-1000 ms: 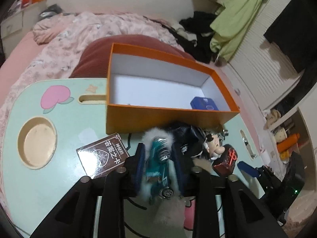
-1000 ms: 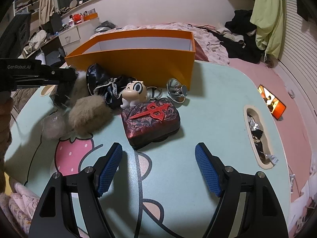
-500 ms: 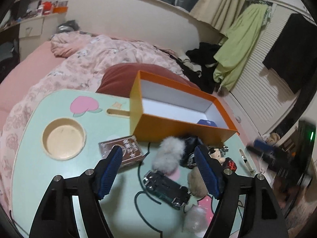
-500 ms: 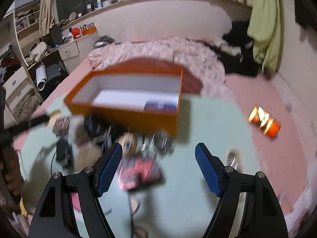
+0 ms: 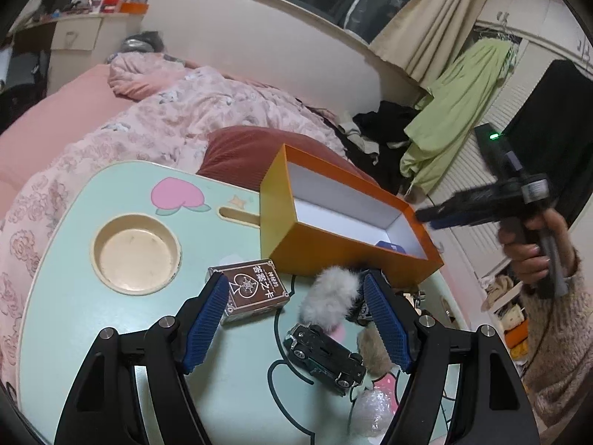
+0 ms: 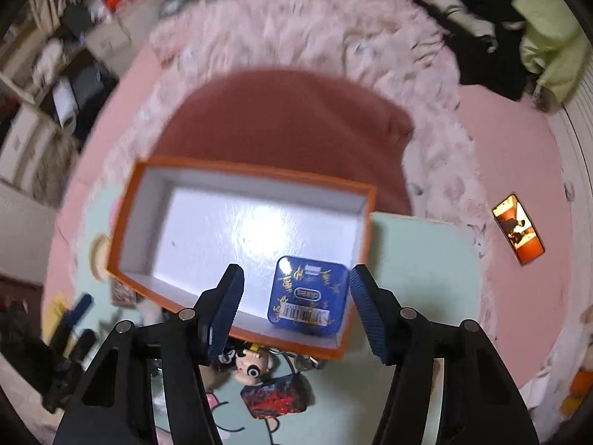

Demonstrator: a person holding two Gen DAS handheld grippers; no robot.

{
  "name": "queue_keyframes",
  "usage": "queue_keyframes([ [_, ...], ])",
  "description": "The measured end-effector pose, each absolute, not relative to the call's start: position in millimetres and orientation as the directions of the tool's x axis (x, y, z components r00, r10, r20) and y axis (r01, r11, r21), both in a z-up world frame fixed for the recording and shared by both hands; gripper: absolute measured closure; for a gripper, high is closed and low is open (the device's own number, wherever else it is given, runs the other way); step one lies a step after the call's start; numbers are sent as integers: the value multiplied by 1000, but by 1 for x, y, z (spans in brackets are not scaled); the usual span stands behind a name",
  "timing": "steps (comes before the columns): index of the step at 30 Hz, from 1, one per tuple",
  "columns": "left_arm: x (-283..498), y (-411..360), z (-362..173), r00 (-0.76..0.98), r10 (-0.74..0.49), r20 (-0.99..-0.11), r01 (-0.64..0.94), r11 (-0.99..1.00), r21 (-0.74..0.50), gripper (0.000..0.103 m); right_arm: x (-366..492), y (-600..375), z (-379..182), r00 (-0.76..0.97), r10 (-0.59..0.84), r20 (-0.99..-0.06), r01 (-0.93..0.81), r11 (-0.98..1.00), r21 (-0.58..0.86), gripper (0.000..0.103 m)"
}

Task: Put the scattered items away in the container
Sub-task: 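Reach the right tool into the box and close it on the blue tin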

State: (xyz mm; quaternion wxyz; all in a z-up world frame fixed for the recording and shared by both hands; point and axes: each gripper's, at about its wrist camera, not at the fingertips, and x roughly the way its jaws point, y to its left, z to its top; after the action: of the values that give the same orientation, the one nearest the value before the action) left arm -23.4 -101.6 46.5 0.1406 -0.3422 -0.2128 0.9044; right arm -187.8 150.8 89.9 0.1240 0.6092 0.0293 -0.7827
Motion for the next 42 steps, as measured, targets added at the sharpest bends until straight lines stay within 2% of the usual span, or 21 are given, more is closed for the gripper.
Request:
queue_keyframes([
  [7, -26, -109, 49, -723, 440, -533, -133, -846, -517, 28, -183, 113, 37, -166, 143, -976, 269, -945, -184, 48],
  [8, -26, -110, 50, -723, 443, -530, -135, -844, -520, 28, -184, 115, 35, -153, 134, -979, 255, -952, -170, 51],
  [10, -26, -111, 51, -726, 446, -523, -134, -838, -529, 28, -187, 119, 30, -90, 66, -994, 230, -969, -85, 51],
  [15, -26, -111, 48, -722, 454, -521, -128, -829, -545, 28, -187, 115, 32, -133, 93, -987, 220, -968, -121, 52],
  [24, -26, -110, 46, -713, 451, -537, -126, -836, -534, 28, -201, 110, 45, -88, -138, -987, 269, -957, 109, 52],
  [28, -28, -112, 42, -706, 452, -546, -118, -834, -538, 28, -208, 125, 68, -49, -149, -988, 263, -956, 131, 52],
  [30, -28, -113, 40, -706, 456, -542, -114, -829, -548, 28, -210, 132, 73, -7, -135, -991, 248, -960, 129, 52],
  [34, -28, -115, 38, -708, 462, -534, -115, -822, -558, 28, -208, 136, 67, 26, 14, -1000, 267, -964, -7, 52],
  [37, -27, -118, 39, -715, 465, -522, -121, -817, -563, 28, -206, 133, 56, 55, 67, -996, 277, -960, -50, 52],
  [42, -27, -122, 39, -718, 477, -506, -120, -802, -585, 28, -209, 122, 49, 15, 151, -988, 252, -957, -142, 52],
])
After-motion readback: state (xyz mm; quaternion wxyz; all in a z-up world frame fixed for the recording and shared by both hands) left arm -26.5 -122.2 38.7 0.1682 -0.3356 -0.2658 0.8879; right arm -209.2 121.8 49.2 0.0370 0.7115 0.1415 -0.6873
